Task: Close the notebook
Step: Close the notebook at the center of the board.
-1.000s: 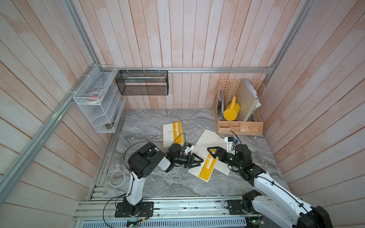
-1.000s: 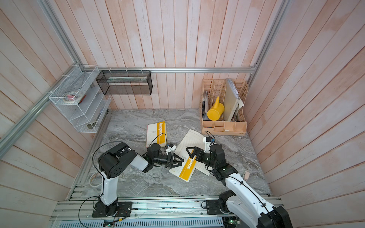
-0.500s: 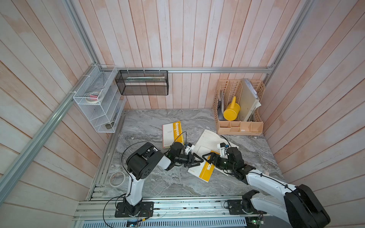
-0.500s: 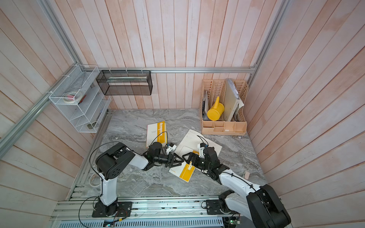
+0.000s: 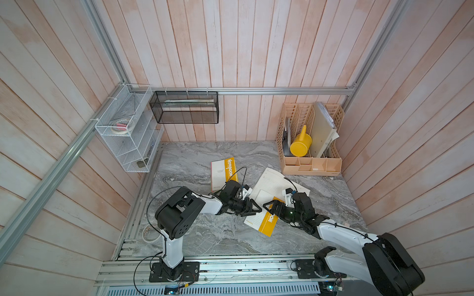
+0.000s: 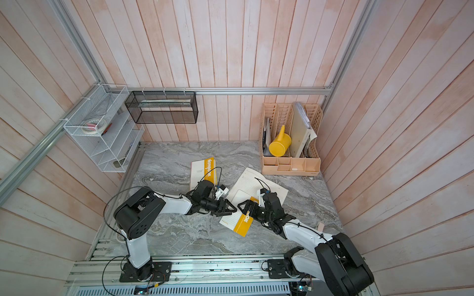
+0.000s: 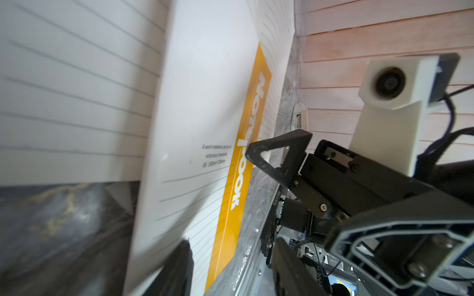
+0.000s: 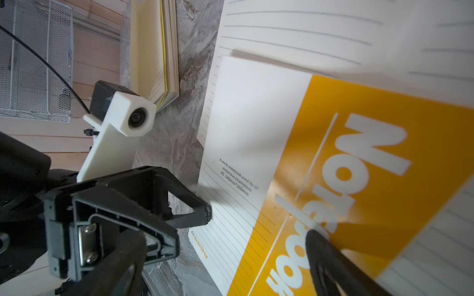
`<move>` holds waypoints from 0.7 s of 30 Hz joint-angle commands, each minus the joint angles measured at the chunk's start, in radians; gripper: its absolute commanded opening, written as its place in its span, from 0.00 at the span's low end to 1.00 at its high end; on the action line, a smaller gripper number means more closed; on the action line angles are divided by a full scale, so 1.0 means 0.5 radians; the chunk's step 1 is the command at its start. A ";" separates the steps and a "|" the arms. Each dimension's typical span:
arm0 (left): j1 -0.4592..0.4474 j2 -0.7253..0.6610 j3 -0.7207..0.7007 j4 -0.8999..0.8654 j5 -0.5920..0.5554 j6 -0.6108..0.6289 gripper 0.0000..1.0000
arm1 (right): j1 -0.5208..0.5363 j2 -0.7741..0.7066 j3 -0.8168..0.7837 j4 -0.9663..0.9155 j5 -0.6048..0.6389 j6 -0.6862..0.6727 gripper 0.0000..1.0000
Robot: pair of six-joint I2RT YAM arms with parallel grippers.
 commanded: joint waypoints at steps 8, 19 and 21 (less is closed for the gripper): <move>0.110 -0.123 0.046 -0.592 -0.176 0.435 0.50 | 0.009 0.035 -0.037 -0.018 0.023 -0.020 0.98; 0.169 0.015 0.068 -0.422 0.012 0.424 0.45 | 0.009 0.037 -0.019 -0.019 0.011 -0.029 0.98; 0.173 0.045 0.064 -0.373 0.052 0.405 0.43 | 0.009 0.031 -0.018 -0.025 0.011 -0.030 0.98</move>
